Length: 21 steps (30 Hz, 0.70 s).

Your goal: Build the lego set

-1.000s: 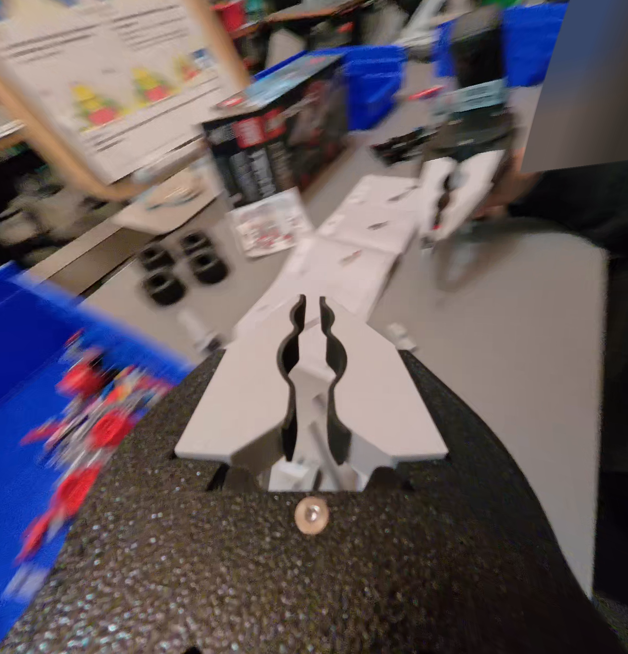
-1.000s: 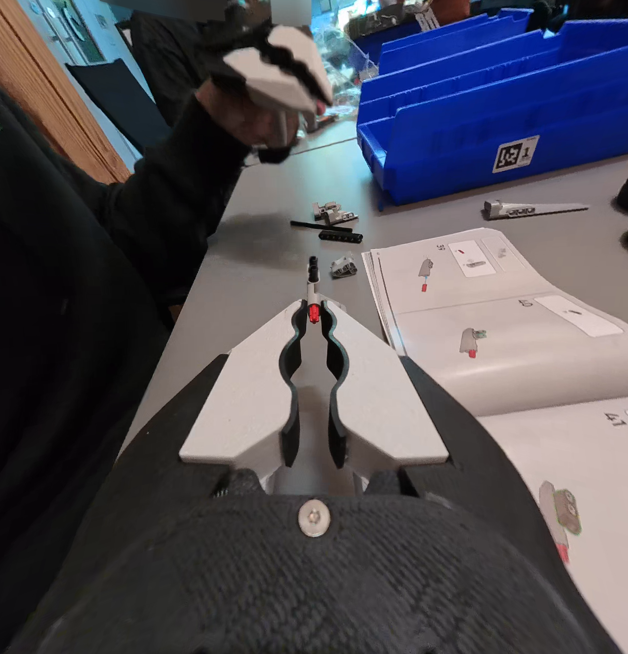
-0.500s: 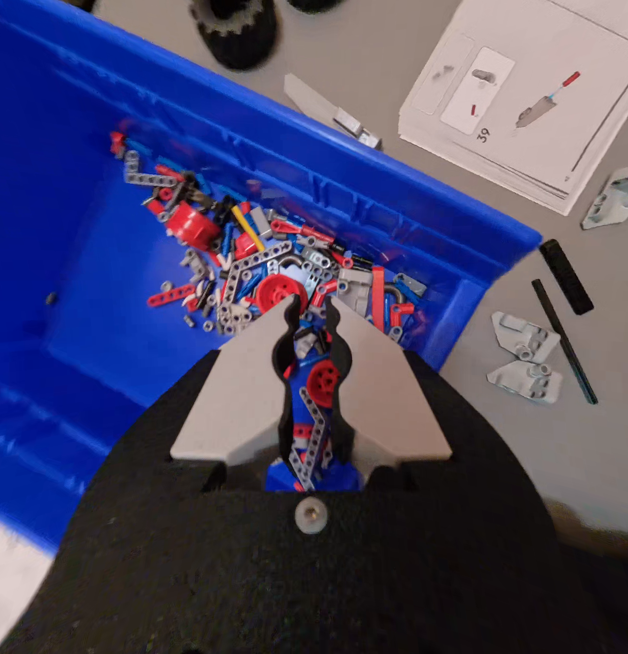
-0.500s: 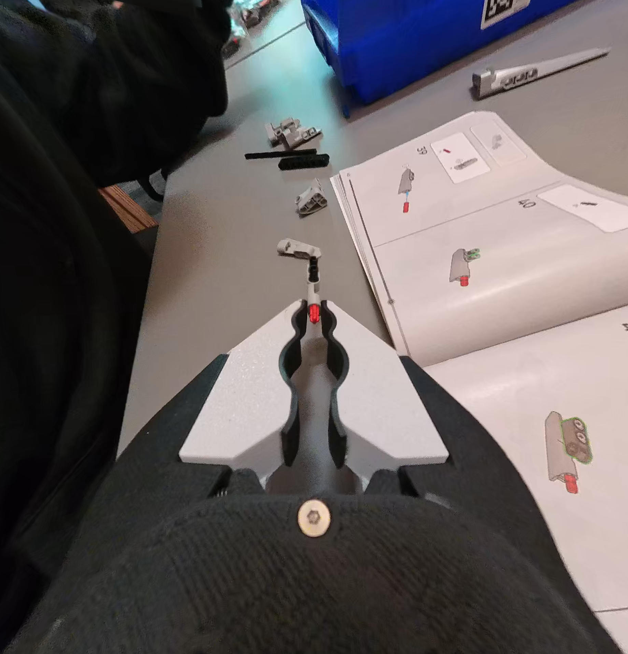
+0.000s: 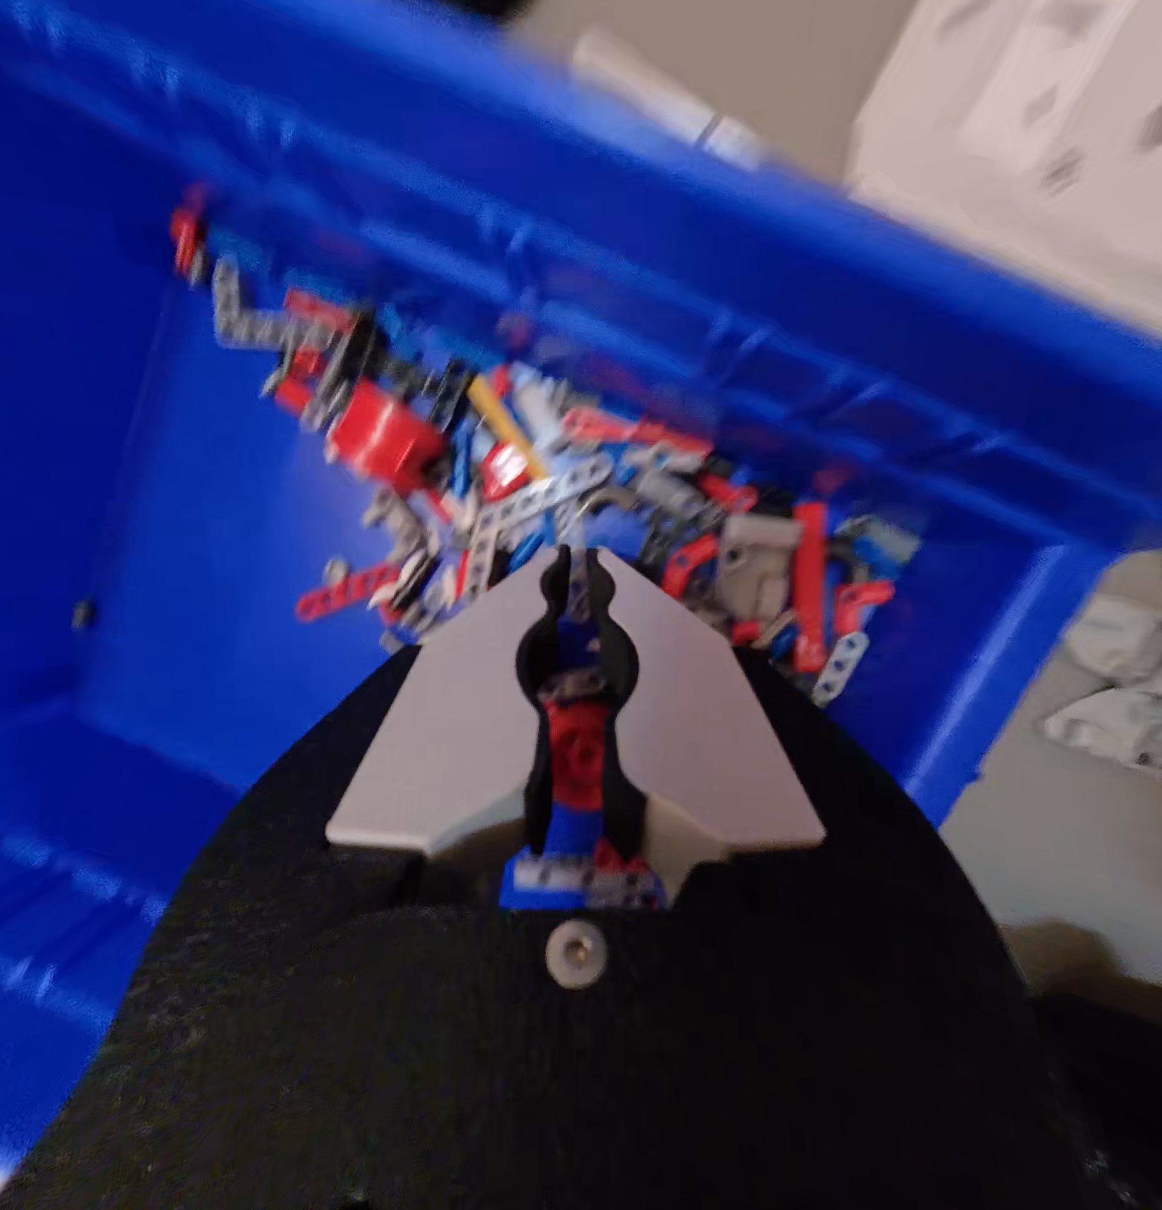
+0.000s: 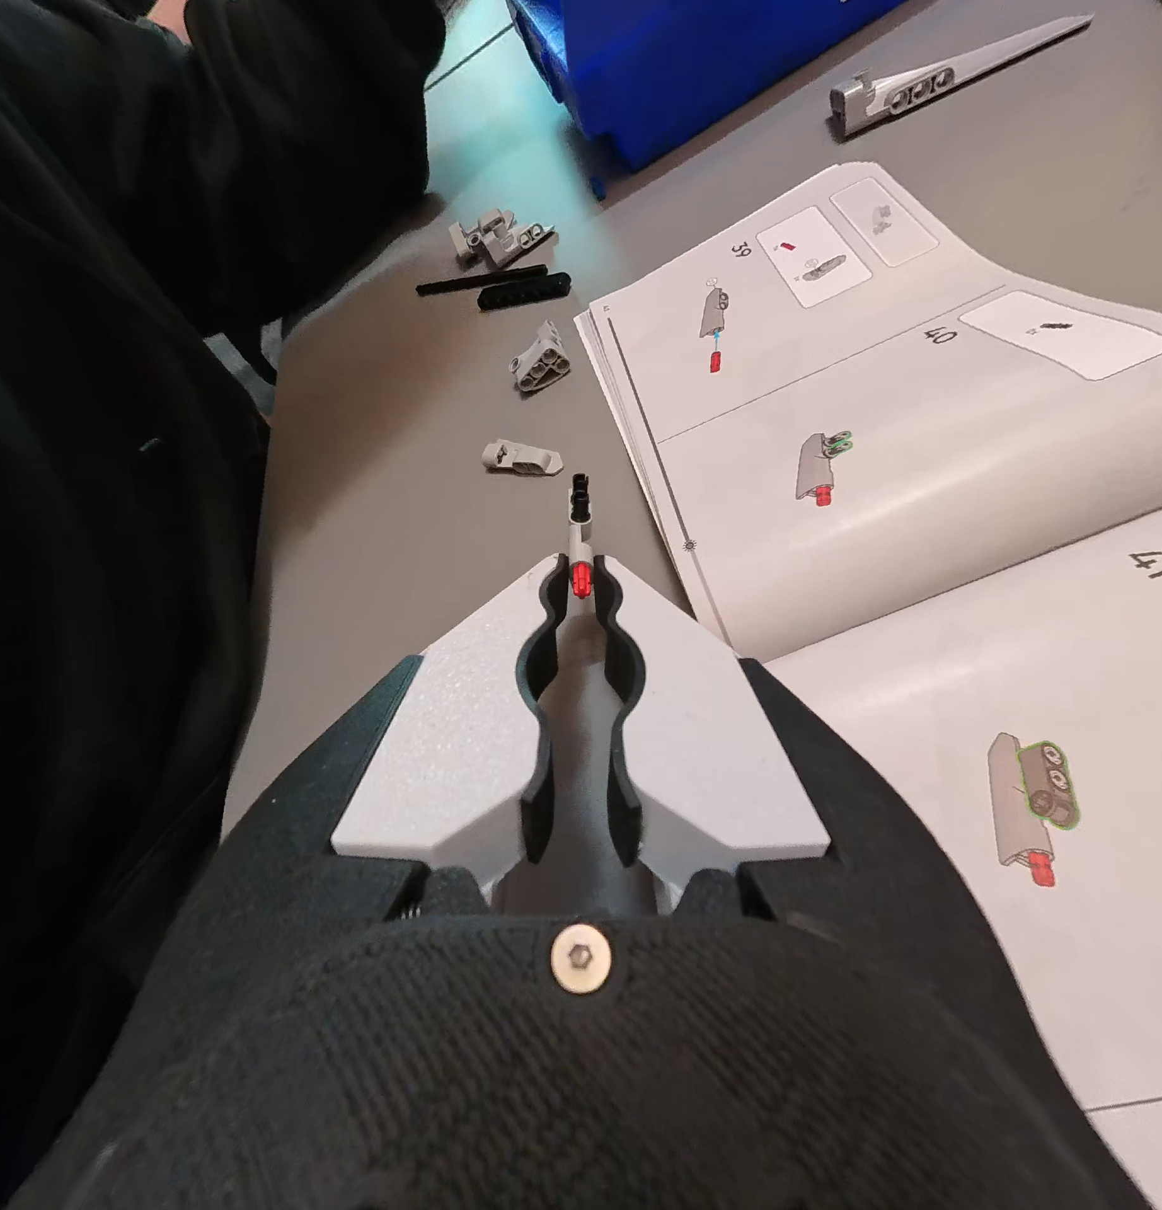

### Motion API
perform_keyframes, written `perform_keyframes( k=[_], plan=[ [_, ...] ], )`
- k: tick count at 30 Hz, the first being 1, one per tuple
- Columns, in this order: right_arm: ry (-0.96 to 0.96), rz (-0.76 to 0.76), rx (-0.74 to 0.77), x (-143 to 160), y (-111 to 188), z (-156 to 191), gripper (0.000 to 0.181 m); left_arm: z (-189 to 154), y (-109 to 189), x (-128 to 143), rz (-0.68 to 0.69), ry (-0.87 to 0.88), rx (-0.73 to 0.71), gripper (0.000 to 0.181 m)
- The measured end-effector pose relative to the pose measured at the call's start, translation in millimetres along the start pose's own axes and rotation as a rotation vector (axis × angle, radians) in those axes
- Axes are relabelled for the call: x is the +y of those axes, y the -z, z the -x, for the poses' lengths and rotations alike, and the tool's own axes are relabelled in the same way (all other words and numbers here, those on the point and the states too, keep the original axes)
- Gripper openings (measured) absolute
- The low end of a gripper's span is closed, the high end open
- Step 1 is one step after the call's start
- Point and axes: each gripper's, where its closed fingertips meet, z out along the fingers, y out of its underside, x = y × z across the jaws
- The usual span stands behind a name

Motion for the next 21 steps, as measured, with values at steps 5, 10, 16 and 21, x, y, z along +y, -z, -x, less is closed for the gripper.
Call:
perform_keyframes(
  k=[5,10,16,21],
  plan=[
    [-0.034,0.009,-0.013,0.9,-0.8,-2.1,0.006,-22.5,-12.8,-19.2,-0.092,-0.1,0.111,0.013],
    [-0.03,-0.014,-0.011,-1.9,1.7,-1.9,0.006,-16.1,-14.6,-3.9,-0.033,-0.07,0.098,0.012],
    [-0.04,-0.013,-0.021,-1.9,1.5,-1.8,0.006,0.8,3.3,6.4,-0.036,-0.014,0.019,0.013],
    [-0.041,0.005,-0.017,0.4,-0.5,-2.3,0.006,0.3,6.1,4.2,-0.036,0.06,0.037,0.008]
  ],
)
